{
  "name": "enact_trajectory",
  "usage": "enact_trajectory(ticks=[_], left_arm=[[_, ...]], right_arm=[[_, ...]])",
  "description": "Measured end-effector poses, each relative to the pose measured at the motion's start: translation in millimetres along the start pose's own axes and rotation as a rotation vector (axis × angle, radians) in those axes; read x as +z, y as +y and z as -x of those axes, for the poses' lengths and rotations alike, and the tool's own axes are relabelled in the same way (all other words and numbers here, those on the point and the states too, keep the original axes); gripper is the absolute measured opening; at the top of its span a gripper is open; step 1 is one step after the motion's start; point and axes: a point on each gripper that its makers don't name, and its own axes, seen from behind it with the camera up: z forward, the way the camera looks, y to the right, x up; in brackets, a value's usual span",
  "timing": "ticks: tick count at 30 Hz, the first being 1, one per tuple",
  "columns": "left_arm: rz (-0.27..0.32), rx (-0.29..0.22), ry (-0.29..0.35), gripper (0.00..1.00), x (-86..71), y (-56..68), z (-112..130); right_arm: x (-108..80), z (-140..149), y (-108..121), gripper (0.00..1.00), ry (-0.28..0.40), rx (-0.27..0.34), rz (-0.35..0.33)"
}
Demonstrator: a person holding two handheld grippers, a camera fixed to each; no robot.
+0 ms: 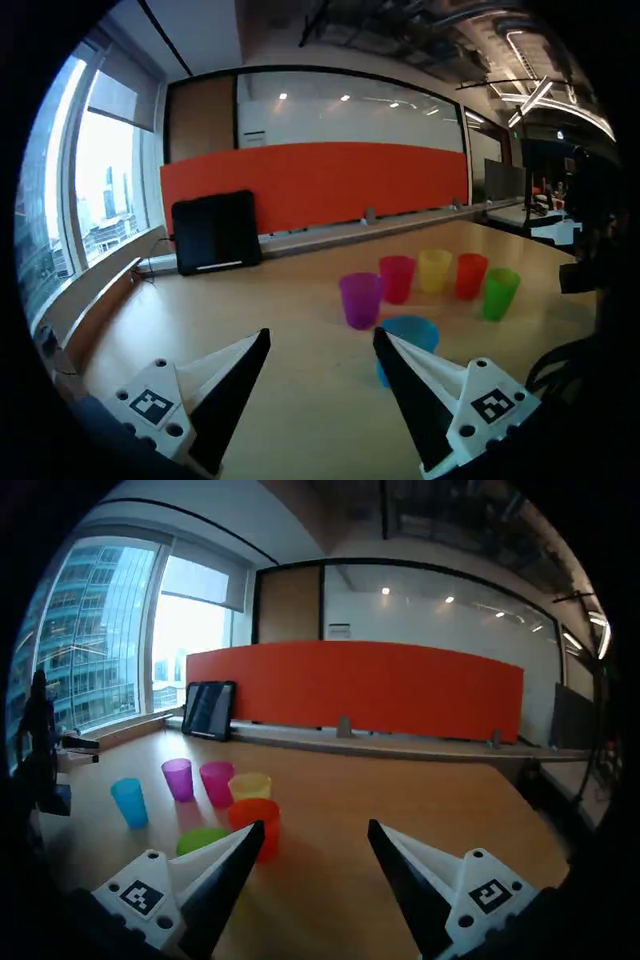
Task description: Pour water
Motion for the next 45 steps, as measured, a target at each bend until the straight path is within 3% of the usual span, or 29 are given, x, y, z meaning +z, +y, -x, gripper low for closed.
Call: enact_trajectory(ticks=[10,20,29,45], left_arm=[[-0.129,-0.007,0.131,0.96,-11.1,-19.7,-31],[-0.206,-0.028,0.183,0.96,-17.5,-27.3,-38],[-0.282,-0.044,0.243,0.96,-23.6,-36.8,-48],[-0.329,-0.045,0.253,0.96,-16.5,-35.5,-23]], right_arm=[[0.3,-21,11,1.0,0.091,-0.024,0.13],[-11.2,-40,23,1.0,0.186,-0.005,0.228],[-21.4,-46,27,1.0,0.234,0.03,0.256],[-27.6,-47,21,1.0,0.236,0.015,0.27]])
